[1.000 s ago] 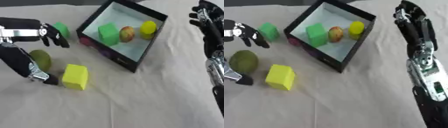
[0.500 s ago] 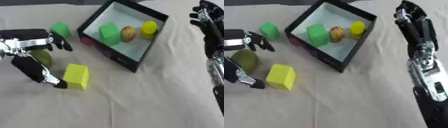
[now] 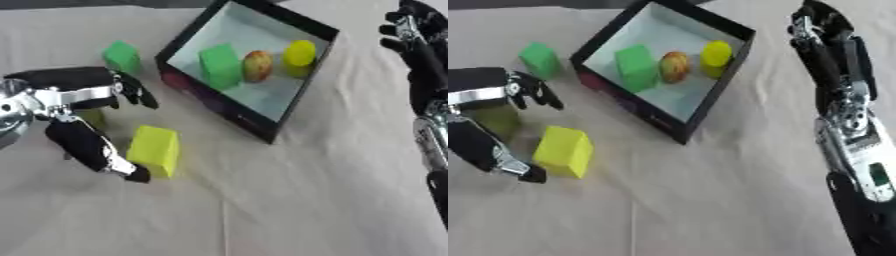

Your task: Pick up objects on the table and place them in the box.

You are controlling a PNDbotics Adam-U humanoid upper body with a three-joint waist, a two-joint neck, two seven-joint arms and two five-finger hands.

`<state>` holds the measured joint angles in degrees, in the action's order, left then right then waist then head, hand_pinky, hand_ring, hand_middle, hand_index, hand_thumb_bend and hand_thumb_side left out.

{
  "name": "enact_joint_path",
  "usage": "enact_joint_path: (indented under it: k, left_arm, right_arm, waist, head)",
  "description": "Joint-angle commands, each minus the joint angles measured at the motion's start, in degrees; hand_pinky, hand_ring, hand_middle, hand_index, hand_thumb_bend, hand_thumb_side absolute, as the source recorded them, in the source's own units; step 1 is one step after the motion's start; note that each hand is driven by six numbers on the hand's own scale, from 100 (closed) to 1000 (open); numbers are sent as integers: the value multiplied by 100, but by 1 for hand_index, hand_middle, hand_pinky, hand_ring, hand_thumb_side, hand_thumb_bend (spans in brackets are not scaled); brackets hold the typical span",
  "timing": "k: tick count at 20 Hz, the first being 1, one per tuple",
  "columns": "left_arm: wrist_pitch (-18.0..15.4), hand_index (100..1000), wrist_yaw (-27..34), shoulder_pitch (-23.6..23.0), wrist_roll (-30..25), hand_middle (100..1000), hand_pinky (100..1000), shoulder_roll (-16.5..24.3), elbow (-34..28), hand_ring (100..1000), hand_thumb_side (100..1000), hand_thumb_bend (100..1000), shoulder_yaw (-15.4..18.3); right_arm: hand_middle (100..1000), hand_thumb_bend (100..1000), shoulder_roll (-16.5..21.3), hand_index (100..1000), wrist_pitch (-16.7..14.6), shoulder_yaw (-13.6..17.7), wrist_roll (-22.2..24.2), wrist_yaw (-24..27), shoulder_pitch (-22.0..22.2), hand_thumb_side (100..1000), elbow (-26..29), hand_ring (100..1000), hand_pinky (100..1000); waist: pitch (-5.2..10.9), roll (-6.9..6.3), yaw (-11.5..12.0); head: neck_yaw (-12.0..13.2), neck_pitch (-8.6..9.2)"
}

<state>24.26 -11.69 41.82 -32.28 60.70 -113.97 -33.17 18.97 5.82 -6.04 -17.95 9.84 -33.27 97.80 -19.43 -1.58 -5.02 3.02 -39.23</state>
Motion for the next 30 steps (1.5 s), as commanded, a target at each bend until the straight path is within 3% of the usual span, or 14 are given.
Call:
enact_joint_path:
  k: [1,9,14,30]
  left_arm:
    - [46,848,-108,131,-150,796,771,22,-62,850,452,744,-33]
    - [240,848,-672,186,-347,810,790,-123,-62,862,393,752,-154]
    - [190,848,-947,259,-520,821,800,-219,-62,870,348,750,-229]
    - [462,863,-1777,171,-834,823,799,-451,162,868,354,773,-362]
  right_arm:
    - [725,100,77,836,7,11,-10,-5,-82,539,138,775,802]
    - [725,100,56,836,10,-12,-2,-1,-97,539,146,775,802]
    - [725,100,57,835,20,-25,7,-6,-92,540,146,775,802]
    - [725,100,50,835,33,-38,19,0,-110,540,159,775,802]
  waist:
    - [124,15,3]
    - [122,21,-4]
    - [124,25,2]
    - [105,40,-27]
  head:
    - [24,-16]
    - [39,3]
    - [97,-8]
    - [153,7]
